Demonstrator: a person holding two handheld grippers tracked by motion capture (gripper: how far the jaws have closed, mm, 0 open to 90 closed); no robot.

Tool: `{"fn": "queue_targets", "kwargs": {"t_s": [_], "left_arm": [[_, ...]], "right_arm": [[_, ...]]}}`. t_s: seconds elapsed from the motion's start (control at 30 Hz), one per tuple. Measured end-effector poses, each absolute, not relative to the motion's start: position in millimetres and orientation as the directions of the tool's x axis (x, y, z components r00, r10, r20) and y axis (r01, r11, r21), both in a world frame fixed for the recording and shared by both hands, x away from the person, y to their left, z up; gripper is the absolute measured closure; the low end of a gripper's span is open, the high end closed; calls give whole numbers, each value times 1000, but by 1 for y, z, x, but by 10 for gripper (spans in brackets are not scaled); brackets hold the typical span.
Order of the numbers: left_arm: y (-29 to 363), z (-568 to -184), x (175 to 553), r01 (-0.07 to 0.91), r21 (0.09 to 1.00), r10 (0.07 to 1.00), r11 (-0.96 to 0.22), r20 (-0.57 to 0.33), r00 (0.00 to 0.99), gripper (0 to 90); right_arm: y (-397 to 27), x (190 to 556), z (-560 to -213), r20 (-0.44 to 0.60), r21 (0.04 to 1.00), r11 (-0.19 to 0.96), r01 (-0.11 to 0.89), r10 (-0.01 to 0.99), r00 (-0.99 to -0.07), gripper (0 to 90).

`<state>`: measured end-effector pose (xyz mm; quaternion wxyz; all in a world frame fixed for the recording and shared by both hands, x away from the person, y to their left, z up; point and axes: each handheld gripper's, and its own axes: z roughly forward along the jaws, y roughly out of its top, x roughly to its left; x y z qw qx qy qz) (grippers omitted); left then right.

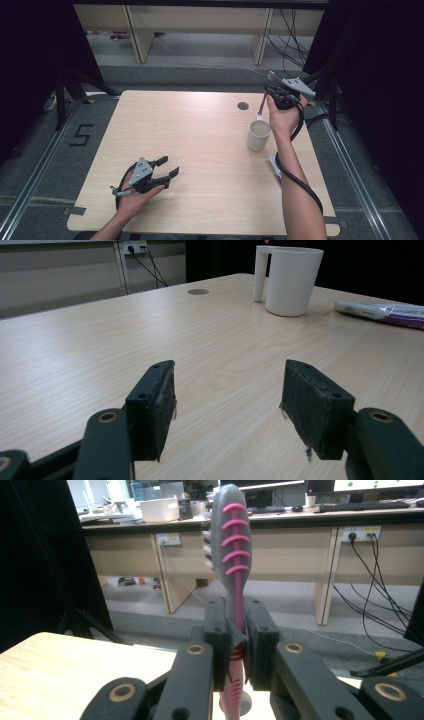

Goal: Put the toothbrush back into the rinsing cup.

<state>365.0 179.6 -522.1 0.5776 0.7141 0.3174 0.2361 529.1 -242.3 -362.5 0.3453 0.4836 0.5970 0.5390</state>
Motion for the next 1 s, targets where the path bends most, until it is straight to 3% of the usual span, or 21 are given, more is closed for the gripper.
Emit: {"fn": "queue_targets", "kwargs": {"t_s": [1.0], "left_arm": [[180,-522,365,181,975,725,-128,-33,688,378]], "right_arm": [[-245,541,-378,81,963,1,270,952,-296,829]]}}
